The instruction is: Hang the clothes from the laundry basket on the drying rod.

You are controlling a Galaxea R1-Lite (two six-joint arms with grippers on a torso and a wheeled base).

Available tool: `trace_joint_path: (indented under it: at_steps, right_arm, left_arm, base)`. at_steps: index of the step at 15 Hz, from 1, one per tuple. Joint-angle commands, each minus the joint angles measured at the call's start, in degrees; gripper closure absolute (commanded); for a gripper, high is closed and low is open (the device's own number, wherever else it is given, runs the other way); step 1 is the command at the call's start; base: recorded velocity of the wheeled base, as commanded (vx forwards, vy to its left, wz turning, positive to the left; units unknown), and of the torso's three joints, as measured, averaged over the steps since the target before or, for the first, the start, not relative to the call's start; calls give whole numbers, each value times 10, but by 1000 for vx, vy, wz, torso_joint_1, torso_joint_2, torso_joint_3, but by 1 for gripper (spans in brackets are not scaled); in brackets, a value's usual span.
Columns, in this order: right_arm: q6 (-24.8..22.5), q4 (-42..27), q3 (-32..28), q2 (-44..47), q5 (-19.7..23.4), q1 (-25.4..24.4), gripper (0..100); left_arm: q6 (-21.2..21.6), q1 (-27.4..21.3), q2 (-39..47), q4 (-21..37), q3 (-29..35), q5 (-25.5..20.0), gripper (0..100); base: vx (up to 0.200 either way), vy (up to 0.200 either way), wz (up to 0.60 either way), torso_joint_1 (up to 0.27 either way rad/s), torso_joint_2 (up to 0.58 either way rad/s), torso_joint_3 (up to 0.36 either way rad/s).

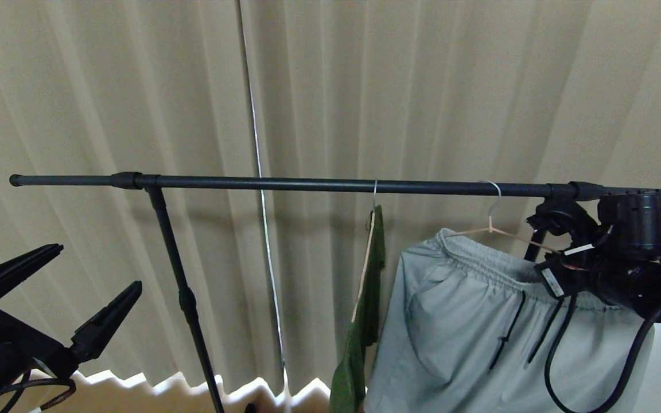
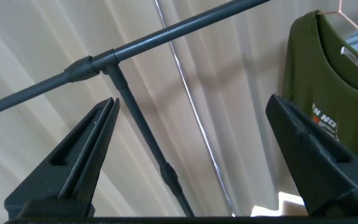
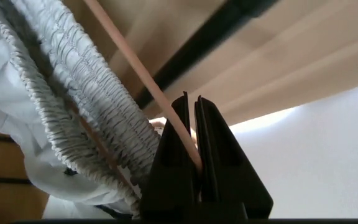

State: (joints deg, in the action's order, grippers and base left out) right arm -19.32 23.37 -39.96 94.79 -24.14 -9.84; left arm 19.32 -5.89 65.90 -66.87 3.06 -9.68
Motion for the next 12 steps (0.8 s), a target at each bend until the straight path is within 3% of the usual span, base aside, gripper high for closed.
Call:
trace_joint_path:
  at_steps: [1, 3, 6, 8, 10, 12]
  right_arm:
    - [10, 18, 23, -23, 2, -18, 0]
    - [40, 96, 65, -30, 6, -42, 0]
    - [42, 211, 123, -26, 36, -52, 0]
    - [45, 229, 135, -18, 63, -51, 0]
    - [63, 237, 145, -30, 117, -50, 0]
    - [88, 254, 161, -57, 145, -50, 0]
  left_arm:
    - [0, 0, 2, 0, -2, 0, 0]
    - [0, 1, 1, 0, -3, 0, 0]
    - [1, 4, -2, 0, -10, 1, 0]
    - [0, 4, -2, 0, -11, 2, 0]
    - [-4, 9, -2, -1, -31, 5, 0]
    - [-3, 54, -13, -1, -31, 5, 0]
  base:
    - [0, 0, 0, 0, 0, 0]
    - [0, 0, 0, 0, 0, 0]
    - [0, 0, 0, 0, 0, 0]
    - [0, 0, 0, 0, 0, 0]
    - [0, 0, 0, 0, 0, 0]
    - [0, 0, 0, 0, 0, 0]
